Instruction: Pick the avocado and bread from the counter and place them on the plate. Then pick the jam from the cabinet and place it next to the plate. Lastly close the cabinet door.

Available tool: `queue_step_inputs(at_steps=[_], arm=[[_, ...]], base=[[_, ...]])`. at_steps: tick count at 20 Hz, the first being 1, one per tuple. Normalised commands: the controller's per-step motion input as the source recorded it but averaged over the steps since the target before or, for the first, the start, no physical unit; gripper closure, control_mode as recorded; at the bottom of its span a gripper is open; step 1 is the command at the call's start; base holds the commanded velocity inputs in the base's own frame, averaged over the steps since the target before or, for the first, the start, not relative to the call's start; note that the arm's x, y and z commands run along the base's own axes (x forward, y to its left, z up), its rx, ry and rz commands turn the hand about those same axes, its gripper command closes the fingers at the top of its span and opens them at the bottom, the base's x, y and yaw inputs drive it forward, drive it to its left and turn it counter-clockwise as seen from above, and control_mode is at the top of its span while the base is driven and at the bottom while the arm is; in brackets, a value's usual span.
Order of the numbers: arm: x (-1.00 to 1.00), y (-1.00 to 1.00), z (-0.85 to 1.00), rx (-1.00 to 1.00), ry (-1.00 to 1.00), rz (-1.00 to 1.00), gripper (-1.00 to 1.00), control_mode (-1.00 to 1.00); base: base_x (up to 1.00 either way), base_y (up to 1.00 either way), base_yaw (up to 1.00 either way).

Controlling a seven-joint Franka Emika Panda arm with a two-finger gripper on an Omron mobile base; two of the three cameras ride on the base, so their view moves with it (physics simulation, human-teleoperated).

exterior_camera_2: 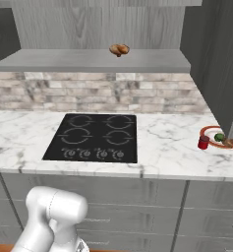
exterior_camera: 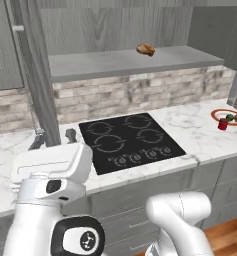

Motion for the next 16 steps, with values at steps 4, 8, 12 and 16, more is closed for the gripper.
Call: queue_step_inputs(at_steps=[4,8,12,16], arm=[[0.39,-0.72,0.0,0.21,-0.03,-0.16,-1.0,-1.0],[0.45,-0.73,0.0,0.23,-0.01,-0.12,-1.0,-1.0],[0.6,-0.72,0.0,0.26,0.0,-0.06,-1.0,-1.0],[0.72,-0.65,0.05,0.3,0.02,-0.02,-1.0,-1.0]], base=[[0.0,0.0,0.0],[0.0,0.0,0.0],[0.0,0.0,0.0],[0.0,0.0,0.0]])
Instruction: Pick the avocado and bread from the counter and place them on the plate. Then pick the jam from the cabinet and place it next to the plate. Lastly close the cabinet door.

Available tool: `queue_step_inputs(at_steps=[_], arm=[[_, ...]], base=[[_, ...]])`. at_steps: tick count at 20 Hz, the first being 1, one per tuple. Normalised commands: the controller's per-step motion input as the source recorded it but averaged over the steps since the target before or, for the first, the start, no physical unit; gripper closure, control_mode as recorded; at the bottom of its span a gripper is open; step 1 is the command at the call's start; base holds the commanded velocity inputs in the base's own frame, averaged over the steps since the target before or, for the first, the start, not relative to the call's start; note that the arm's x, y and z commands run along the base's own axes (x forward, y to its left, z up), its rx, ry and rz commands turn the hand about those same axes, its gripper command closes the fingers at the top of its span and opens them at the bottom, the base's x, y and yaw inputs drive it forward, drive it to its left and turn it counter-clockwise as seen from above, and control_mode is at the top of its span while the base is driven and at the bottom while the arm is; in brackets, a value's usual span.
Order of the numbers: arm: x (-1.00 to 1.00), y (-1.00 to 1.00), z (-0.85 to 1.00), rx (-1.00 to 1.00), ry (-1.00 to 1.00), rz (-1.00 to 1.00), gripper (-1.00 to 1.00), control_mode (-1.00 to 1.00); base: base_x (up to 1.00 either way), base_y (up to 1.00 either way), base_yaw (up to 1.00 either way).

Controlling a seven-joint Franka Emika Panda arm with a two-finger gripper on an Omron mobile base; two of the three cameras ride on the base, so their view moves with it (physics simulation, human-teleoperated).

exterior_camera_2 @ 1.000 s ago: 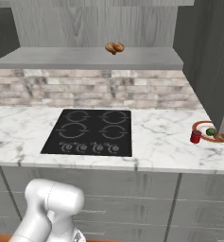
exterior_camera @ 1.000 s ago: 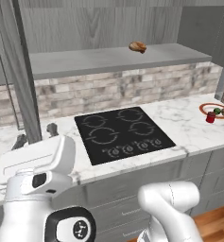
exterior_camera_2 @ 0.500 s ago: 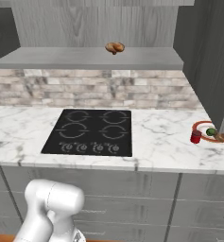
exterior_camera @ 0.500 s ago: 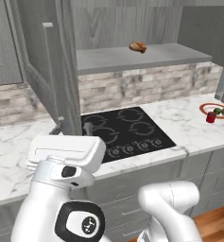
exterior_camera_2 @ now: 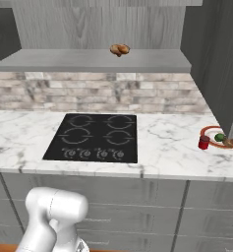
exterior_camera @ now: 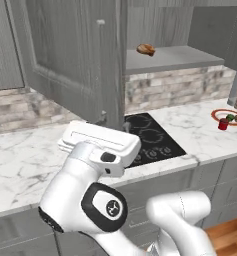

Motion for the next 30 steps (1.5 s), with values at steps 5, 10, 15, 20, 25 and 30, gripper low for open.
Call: queue_step_inputs(at_steps=[5,10,15,20,25,30], arm=[[0.82,-0.61,0.12,0.31,0.04,0.0,-1.0,-1.0],[0.89,-0.51,0.12,0.33,0.07,0.0,-1.0,-1.0],[0.83,-0.43,0.06,0.3,0.07,0.02,-1.0,-1.0],[0.57,-0.39,0.01,0.29,0.03,0.09,-1.0,-1.0],[0.16,-0.35,-0.02,0.22,0.0,0.19,-1.0,-1.0],[0.21,-0.41,-0.02,0.14,0.0,0.2,-1.0,-1.0]], base=[[0.0,0.0,0.0],[0.0,0.0,0.0],[0.0,0.0,0.0],[0.0,0.0,0.0],[0.0,0.0,0.0],[0.0,0.0,0.0]])
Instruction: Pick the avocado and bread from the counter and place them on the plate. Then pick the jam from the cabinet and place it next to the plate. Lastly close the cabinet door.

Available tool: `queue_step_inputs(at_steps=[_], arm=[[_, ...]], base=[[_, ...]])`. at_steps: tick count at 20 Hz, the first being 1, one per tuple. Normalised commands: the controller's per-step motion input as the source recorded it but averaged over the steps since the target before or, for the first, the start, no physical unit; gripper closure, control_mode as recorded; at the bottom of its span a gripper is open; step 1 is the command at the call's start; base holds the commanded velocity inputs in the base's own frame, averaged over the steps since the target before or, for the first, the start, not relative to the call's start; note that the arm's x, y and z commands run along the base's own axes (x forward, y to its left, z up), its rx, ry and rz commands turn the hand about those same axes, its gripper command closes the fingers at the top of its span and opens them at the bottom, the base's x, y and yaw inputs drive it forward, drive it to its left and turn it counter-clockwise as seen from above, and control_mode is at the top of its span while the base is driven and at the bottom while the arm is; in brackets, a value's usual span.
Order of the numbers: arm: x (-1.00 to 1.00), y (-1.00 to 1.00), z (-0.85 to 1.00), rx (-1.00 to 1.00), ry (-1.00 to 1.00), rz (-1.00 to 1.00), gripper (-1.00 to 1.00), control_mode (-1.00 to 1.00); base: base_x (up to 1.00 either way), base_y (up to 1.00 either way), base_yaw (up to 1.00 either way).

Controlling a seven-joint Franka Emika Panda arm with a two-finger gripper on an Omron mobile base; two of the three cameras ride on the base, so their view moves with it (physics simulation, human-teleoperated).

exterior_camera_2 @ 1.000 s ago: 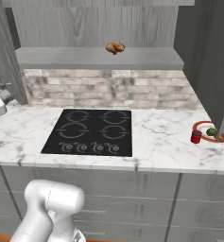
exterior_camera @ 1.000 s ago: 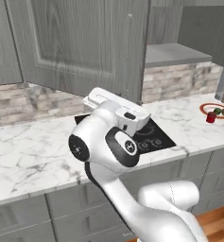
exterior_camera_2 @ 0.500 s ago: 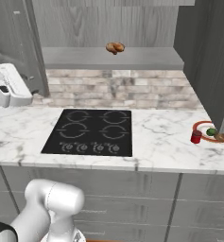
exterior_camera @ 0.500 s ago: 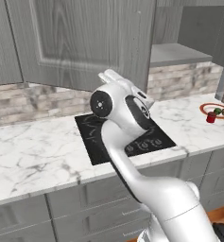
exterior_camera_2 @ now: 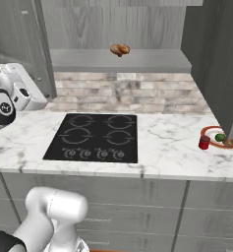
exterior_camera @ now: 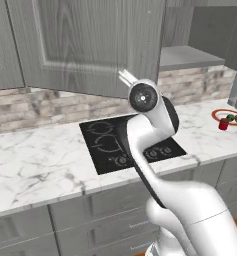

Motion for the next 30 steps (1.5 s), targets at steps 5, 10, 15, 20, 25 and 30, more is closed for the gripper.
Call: queue_step_inputs(at_steps=[5,10,15,20,25,30], arm=[[0.43,-0.36,-0.14,0.08,0.0,0.22,-1.0,-1.0],[0.73,-0.26,-0.19,0.04,0.02,0.21,-1.0,-1.0],[0.91,-0.19,-0.21,0.02,0.02,0.15,-1.0,-1.0],[0.57,-0.04,-0.35,0.0,-0.01,0.1,-1.0,-1.0],[0.3,-0.01,-0.26,-0.01,-0.05,0.06,-1.0,-1.0],[0.47,0.0,-0.33,-0.03,-0.05,0.04,-1.0,-1.0]], base=[[0.0,0.0,0.0],[0.0,0.0,0.0],[0.0,0.0,0.0],[0.0,0.0,0.0],[0.0,0.0,0.0],[0.0,0.0,0.0]])
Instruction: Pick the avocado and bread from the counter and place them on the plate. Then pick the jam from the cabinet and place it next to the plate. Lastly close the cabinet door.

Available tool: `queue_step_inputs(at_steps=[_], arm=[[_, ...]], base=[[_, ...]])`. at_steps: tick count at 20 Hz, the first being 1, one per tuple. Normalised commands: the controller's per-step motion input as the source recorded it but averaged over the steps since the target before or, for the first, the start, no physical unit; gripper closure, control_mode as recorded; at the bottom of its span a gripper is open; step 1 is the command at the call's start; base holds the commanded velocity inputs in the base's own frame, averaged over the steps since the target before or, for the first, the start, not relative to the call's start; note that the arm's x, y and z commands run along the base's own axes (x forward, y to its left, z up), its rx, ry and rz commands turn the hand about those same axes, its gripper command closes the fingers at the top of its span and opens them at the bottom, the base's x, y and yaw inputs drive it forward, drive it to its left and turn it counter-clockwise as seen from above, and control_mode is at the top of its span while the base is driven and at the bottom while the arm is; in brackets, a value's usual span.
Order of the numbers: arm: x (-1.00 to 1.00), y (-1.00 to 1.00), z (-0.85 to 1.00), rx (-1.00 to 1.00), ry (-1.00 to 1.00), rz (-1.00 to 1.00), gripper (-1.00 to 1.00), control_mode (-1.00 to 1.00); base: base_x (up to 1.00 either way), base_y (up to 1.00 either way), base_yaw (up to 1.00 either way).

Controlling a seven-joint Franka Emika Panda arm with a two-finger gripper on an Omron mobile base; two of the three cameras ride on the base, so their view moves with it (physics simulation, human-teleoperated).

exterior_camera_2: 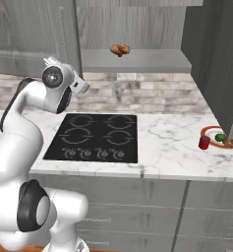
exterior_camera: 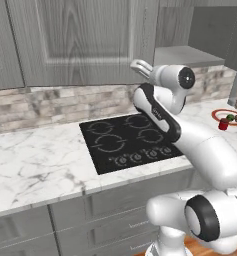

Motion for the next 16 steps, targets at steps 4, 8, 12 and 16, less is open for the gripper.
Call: queue_step_inputs(at_steps=[4,8,12,16], arm=[[0.54,0.0,-0.34,-0.05,-0.05,0.01,-1.0,-1.0],[0.34,-0.01,-0.18,-0.02,-0.01,0.0,-1.0,-1.0],[0.3,0.0,-0.13,-0.03,0.0,0.0,-1.0,-1.0],[0.48,0.0,-0.18,-0.04,0.0,-0.01,-1.0,-1.0]], base=[[0.0,0.0,0.0],[0.0,0.0,0.0],[0.0,0.0,0.0],[0.0,0.0,0.0]])
